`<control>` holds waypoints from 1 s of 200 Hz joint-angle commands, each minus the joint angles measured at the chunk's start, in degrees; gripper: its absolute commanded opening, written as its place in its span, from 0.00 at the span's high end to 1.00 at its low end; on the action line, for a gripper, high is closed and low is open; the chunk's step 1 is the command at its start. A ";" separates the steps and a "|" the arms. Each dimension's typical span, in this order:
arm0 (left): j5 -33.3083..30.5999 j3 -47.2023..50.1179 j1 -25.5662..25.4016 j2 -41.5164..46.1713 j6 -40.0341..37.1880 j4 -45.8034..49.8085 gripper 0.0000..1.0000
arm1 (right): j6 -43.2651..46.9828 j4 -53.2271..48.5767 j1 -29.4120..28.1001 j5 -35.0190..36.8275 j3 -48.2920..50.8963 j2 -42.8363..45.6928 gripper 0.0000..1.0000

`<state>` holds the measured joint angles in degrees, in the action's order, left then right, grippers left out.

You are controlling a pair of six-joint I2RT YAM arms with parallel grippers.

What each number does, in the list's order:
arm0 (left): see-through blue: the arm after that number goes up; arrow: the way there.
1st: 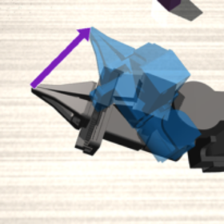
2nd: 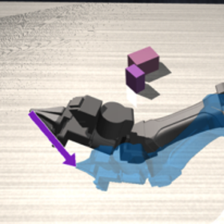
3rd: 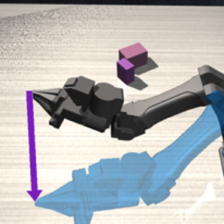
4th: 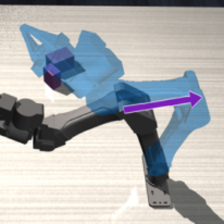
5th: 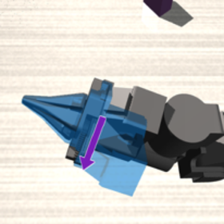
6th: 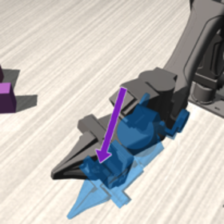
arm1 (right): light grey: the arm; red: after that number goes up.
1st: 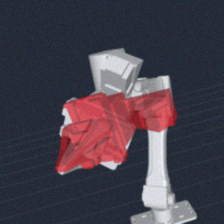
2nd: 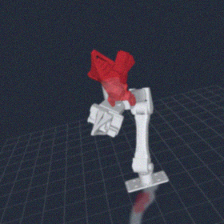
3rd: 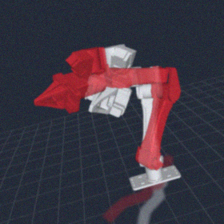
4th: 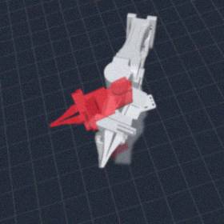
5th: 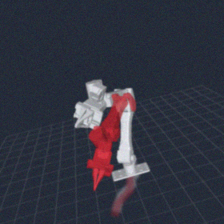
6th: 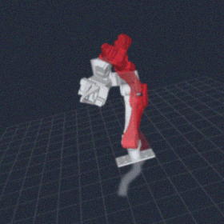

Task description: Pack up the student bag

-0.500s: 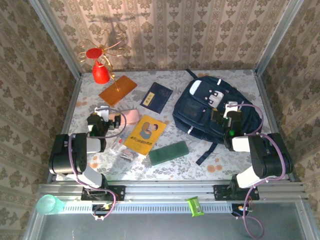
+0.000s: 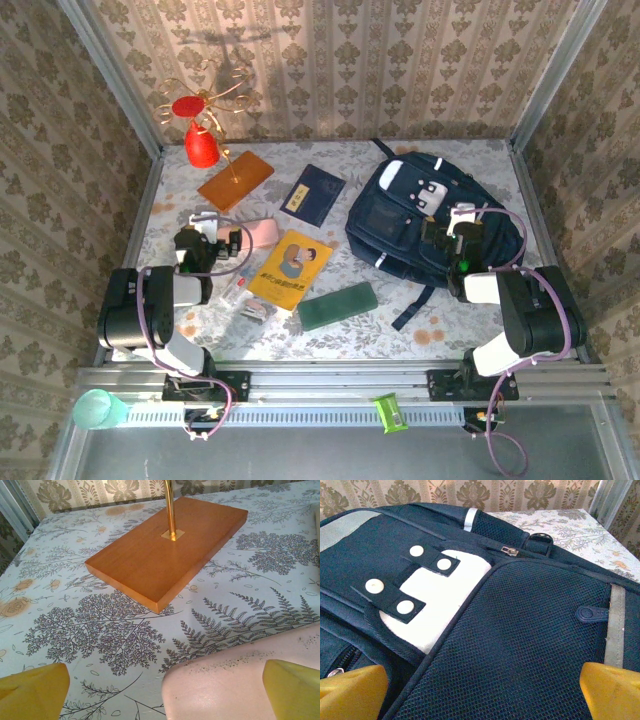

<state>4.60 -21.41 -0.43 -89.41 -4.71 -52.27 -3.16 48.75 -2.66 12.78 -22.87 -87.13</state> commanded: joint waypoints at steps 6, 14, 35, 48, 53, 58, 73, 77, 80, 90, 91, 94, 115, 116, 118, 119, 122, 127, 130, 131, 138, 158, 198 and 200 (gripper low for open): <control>-3.08 -1.38 0.09 0.38 1.35 0.65 0.00 | 0.22 1.26 0.06 -0.91 0.00 -0.49 0.00; -3.06 -1.44 0.15 0.38 1.37 0.65 0.00 | 0.19 1.26 0.11 -0.98 0.01 -0.49 0.00; -3.10 -1.44 0.11 0.43 1.38 0.75 0.00 | 0.17 1.17 0.12 -1.04 0.00 -0.51 0.00; -3.11 -1.45 0.07 0.46 1.37 0.68 0.00 | 0.17 1.17 0.19 -1.09 0.01 -0.49 0.00; -3.04 -1.44 0.07 0.39 1.37 0.68 0.00 | 0.10 1.17 0.19 -1.09 -0.02 -0.49 0.00; -3.06 -1.44 0.08 0.40 1.37 0.64 0.00 | 0.18 1.17 0.19 -1.08 0.00 -0.49 0.00; -3.08 -1.44 0.15 0.41 1.35 0.67 0.00 | 0.15 1.17 0.19 -1.09 0.02 -0.49 0.00; -3.10 -1.44 0.08 0.44 1.37 0.65 0.00 | 0.12 1.17 0.19 -1.09 0.02 -0.49 0.00; -3.06 -1.44 0.12 0.39 1.37 0.63 0.00 | 0.14 1.17 0.19 -1.09 0.02 -0.49 0.00; -3.06 -1.40 0.11 0.45 1.37 0.66 0.00 | 0.13 1.17 0.19 -1.09 0.02 -0.49 0.00; -3.08 -1.42 0.14 0.41 1.41 0.63 0.00 | 0.11 1.13 0.19 -1.13 0.02 -0.49 0.00; -3.10 -1.40 0.13 0.45 1.42 0.67 0.00 | 0.16 1.15 0.19 -1.09 0.00 -0.49 0.00; -3.06 -1.37 0.12 0.44 1.38 0.61 0.00 | 0.17 1.16 0.19 -1.09 0.02 -0.49 0.00; -3.08 -1.36 0.10 0.45 1.37 0.60 0.00 | 0.17 1.17 0.19 -1.09 0.02 -0.49 0.00; -3.10 -1.36 0.10 0.39 1.37 0.59 0.00 | 0.15 1.13 0.19 -1.09 -0.02 -0.47 0.00; -3.06 -1.36 0.09 0.38 1.41 0.59 0.00 | 0.11 1.15 0.19 -1.13 -0.04 -0.48 0.00; -3.10 -1.35 0.12 0.42 1.38 0.60 0.00 | 0.16 1.17 0.19 -1.09 -0.03 -0.48 0.00; -3.10 -1.35 0.14 0.39 1.37 0.59 0.00 | 0.16 1.17 0.19 -1.09 0.00 -0.45 0.00; -3.11 -1.38 0.13 0.45 1.37 0.66 0.00 | 0.17 1.16 0.19 -1.09 -0.01 -0.49 0.00; -3.11 -1.37 0.14 0.46 1.37 0.62 0.00 | 0.17 1.16 0.19 -1.09 -0.04 -0.49 0.00; -3.10 -1.35 0.14 0.45 1.33 0.68 0.00 | 0.17 1.17 0.19 -1.09 0.02 -0.52 0.00; -3.11 -1.35 0.08 0.47 1.35 0.59 0.00 | 0.10 1.26 0.18 -1.09 0.10 -0.43 0.00; -5.59 2.05 0.90 1.38 3.34 -5.47 0.00 | 0.65 -7.71 -0.33 -0.46 -1.58 6.80 0.00; -5.70 2.33 0.92 1.74 3.44 -5.85 0.00 | 0.55 -9.16 -0.33 -0.29 -1.89 7.94 0.00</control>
<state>1.08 -21.39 -0.27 -89.41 -3.73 -52.62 -3.14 47.33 -2.63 12.10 -22.90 -86.28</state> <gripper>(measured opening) 0.999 0.999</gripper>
